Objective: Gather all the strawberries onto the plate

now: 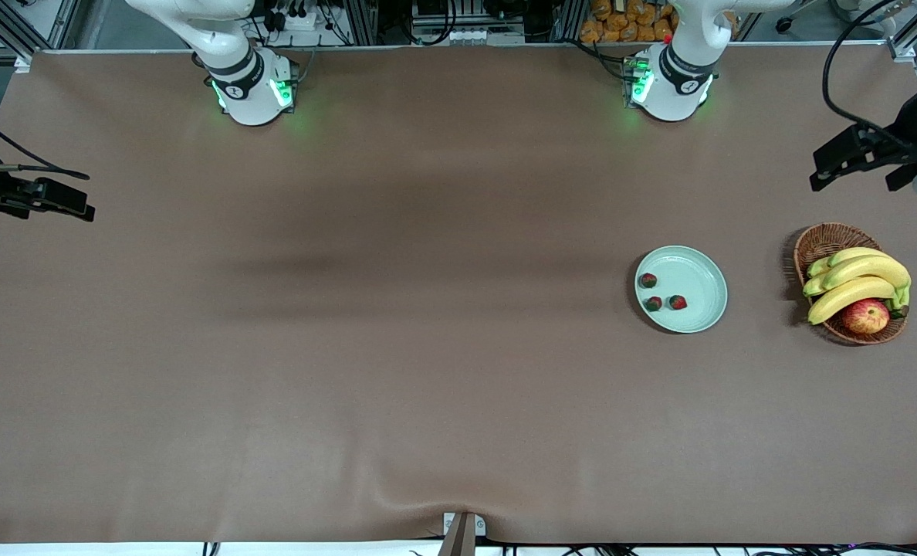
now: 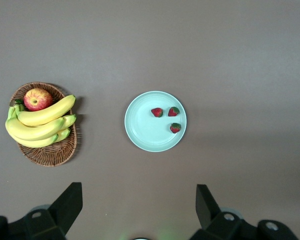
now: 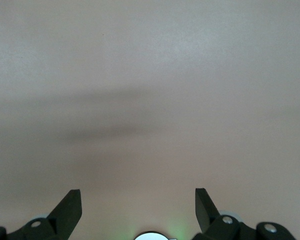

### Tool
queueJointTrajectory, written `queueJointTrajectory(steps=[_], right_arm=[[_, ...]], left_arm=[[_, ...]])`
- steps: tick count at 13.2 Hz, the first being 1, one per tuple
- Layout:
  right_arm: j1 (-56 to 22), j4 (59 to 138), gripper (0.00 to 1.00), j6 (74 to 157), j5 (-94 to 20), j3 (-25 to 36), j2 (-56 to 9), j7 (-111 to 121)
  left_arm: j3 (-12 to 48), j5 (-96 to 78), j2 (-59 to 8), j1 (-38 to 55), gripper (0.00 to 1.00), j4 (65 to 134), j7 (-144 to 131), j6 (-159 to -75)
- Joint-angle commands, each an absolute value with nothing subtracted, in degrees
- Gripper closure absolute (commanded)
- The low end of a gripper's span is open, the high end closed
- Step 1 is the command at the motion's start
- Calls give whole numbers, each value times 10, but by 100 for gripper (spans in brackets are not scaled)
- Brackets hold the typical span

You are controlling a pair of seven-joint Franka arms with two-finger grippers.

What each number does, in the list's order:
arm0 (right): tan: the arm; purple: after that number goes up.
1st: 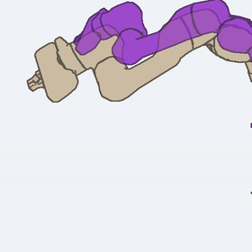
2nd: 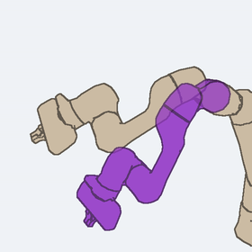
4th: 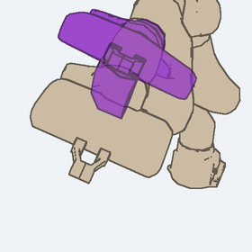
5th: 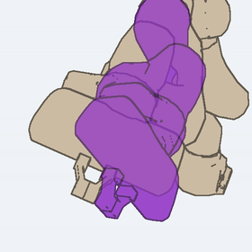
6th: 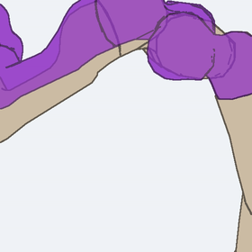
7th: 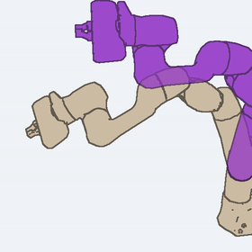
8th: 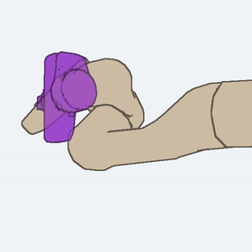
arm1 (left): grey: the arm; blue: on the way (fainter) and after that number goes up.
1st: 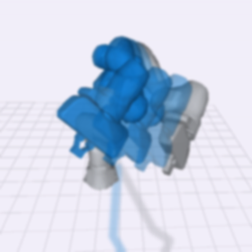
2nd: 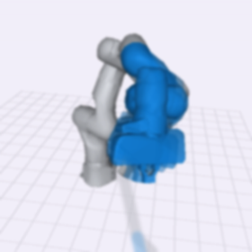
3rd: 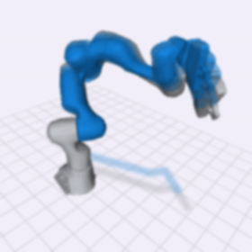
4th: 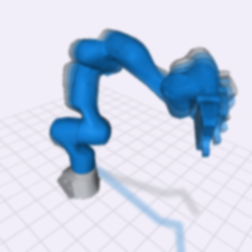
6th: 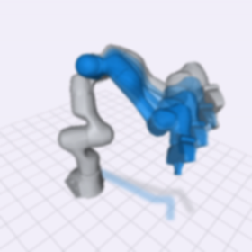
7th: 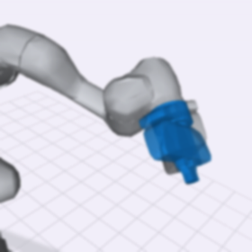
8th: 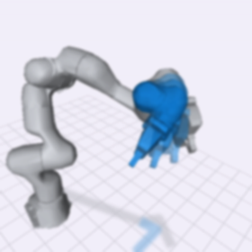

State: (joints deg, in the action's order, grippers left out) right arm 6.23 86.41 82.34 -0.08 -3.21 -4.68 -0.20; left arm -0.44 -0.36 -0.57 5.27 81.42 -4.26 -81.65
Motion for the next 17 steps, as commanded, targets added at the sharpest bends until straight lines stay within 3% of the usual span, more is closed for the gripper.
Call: queueJointTrajectory(steps=[1, 17], right_arm=[[57, 864, 0, 818, 3, -33, -38, -6], [50, 852, 0, 832, 6, -33, -45, -5]], left_arm=[[-29, -26, 25, 64, 0, 845, -27, -814], [-25, -16, 12, 59, 0, 845, -51, -815]])
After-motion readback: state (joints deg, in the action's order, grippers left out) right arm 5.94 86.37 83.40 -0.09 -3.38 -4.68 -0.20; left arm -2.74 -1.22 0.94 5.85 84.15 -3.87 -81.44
